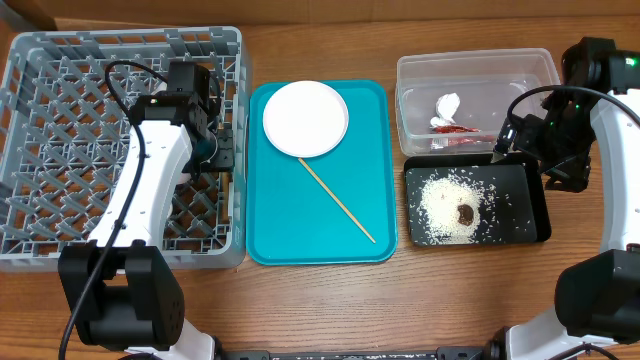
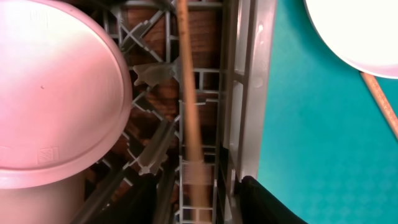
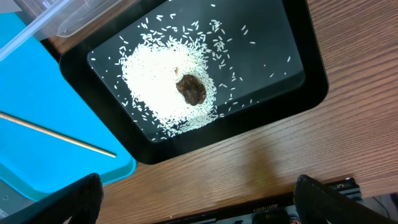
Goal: Sort waste into correct bins and load items into the dishwasher
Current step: 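Stand the chopstick upright at the right edge of the rack, then grasp the remaining chopstick on the tray with the left gripper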
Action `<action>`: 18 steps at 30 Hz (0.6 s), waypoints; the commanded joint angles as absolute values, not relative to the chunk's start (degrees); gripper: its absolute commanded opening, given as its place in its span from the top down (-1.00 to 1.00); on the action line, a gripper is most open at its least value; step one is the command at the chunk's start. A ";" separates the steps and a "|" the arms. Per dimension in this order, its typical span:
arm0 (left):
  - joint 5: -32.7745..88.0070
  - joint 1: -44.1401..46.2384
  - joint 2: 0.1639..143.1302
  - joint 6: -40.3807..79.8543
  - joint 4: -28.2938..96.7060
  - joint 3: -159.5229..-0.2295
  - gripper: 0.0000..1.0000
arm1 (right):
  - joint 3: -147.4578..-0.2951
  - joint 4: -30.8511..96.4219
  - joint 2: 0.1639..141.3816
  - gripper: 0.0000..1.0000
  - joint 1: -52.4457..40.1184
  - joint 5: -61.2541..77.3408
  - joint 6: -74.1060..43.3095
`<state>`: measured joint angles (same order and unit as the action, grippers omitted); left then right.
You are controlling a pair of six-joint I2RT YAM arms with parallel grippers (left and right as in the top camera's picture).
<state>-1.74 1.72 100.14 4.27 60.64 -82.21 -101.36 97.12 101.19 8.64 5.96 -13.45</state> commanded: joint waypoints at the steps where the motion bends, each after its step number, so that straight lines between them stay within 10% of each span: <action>1: 2.42 1.54 100.20 5.45 60.73 -82.91 0.01 | -102.83 97.06 99.39 -1.00 8.86 5.63 -13.47; 8: 23.97 5.39 100.22 13.56 60.12 -83.02 -0.29 | -102.83 97.03 99.39 -1.00 8.86 5.63 -13.47; 18: 9.45 20.10 101.73 37.17 58.22 -82.98 -0.46 | -102.83 97.03 99.39 -1.00 8.86 5.63 -13.50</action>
